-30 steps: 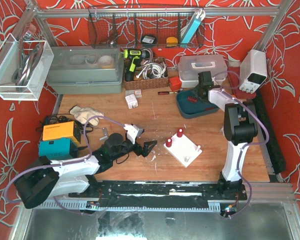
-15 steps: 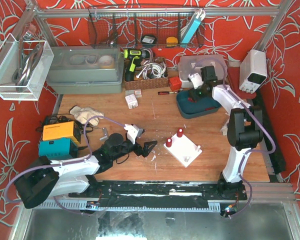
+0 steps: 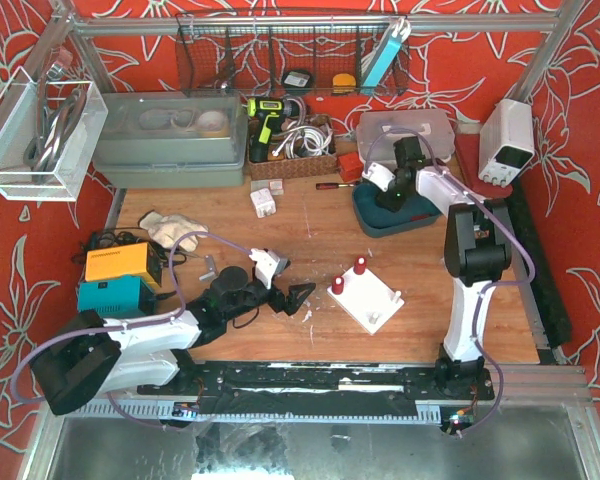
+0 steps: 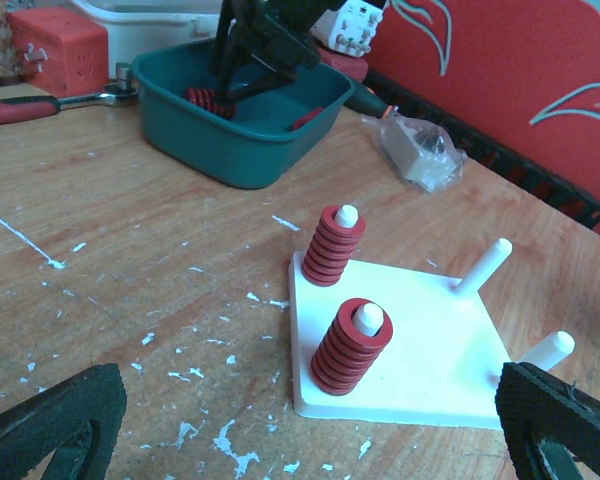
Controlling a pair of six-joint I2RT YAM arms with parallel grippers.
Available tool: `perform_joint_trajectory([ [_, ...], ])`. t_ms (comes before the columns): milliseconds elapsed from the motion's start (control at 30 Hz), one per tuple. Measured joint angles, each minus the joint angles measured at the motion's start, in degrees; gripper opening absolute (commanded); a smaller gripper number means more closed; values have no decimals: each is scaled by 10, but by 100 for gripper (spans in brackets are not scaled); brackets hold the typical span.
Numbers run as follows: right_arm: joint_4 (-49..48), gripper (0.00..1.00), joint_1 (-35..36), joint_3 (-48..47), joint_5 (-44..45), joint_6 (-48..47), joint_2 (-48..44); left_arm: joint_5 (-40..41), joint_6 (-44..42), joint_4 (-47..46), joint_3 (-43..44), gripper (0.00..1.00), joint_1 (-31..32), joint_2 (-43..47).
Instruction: Install the large spring
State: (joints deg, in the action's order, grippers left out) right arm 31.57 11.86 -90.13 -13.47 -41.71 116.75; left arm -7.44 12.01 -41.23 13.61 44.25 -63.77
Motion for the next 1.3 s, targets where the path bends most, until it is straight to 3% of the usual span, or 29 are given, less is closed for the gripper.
perform_joint_trajectory([
  [467, 10, 49, 5, -63, 41, -27, 68, -2, 0, 0, 0, 100, 0, 0],
  [767, 16, 45, 19, -94, 67, -25, 107, -2, 0, 0, 0, 100, 0, 0],
  [1067, 25, 13, 24, -102, 104, -24, 113, -2, 0, 0, 0, 100, 0, 0],
  [1300, 34, 1, 35, -104, 122, -13, 110, 1, 0, 0, 0, 100, 0, 0],
])
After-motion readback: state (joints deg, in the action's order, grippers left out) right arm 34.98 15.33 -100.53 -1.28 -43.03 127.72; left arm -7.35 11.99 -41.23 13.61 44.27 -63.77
